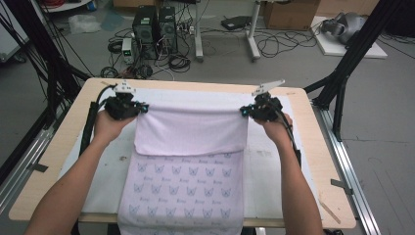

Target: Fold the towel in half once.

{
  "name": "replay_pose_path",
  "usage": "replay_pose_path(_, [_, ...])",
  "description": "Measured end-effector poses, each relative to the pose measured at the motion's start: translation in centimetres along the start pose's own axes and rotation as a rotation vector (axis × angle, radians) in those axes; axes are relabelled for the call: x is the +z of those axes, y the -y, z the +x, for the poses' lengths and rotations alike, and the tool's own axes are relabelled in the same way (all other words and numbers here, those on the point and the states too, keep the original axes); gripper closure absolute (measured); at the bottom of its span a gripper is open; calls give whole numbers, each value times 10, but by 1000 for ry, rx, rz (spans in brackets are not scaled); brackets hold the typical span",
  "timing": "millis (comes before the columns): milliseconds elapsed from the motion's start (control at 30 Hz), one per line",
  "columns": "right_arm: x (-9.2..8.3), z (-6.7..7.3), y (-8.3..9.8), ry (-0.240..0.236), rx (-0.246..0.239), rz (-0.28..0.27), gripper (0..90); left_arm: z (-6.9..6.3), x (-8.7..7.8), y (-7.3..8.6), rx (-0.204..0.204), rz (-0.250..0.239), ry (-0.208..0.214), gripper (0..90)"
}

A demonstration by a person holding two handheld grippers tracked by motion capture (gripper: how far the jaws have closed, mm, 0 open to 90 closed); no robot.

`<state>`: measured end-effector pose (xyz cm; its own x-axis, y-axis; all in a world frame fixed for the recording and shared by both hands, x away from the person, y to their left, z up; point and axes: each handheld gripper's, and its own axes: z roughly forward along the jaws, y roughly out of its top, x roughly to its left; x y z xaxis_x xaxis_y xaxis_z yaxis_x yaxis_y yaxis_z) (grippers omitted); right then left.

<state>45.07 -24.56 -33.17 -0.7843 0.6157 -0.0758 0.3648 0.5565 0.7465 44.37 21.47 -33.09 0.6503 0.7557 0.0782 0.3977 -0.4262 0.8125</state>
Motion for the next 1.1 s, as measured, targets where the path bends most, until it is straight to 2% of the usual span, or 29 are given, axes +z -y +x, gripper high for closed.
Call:
replay_pose_path(67, [-8,-8,-17,24,-5,-16,864,7,-4,-16,2,-25,-38,841])
replay_pose_path(100, [-11,-12,-24,33,-12,-23,864,10,-5,-21,-6,-35,-45,840])
replay_pose_path(167, [-11,-17,-34,37,-20,-23,849,13,-2,-24,-1,-26,-58,822])
replay_pose_path(233, [-5,-20,-31,30,19,-38,725,16,4,-18,-14,9,-70,703])
replay_pose_path(267, [0,-22,-28,18,46,-23,698,17,5,-12,-18,17,-68,679])
replay_pose_path(400, [10,-19,-2,8,76,15,632,21,5,15,-59,24,-54,613])
replay_pose_path(500, [11,-11,15,-11,95,24,582,20,2,33,-74,18,-27,595])
replay_pose_path(533, [12,-9,18,-34,109,45,572,18,1,38,-72,18,-15,590])
replay_pose_path(600, [10,4,27,-38,81,26,579,11,-1,46,-66,10,11,584])
replay_pose_path(667, [10,14,33,-72,82,19,578,2,-2,53,-49,5,37,576])
replay_pose_path(733, [11,23,40,-86,71,13,579,-7,-2,60,-29,4,68,573])
replay_pose_path(833, [18,36,52,-129,62,26,580,-21,-2,70,4,17,123,572])
replay_pose_path(900, [22,43,58,-143,43,38,577,-29,-3,78,14,13,143,557])
replay_pose_path(967, [26,47,65,-158,47,31,572,-33,-3,87,22,22,168,545])
replay_pose_path(1100, [33,49,76,-156,66,38,556,-37,1,104,26,47,203,524])
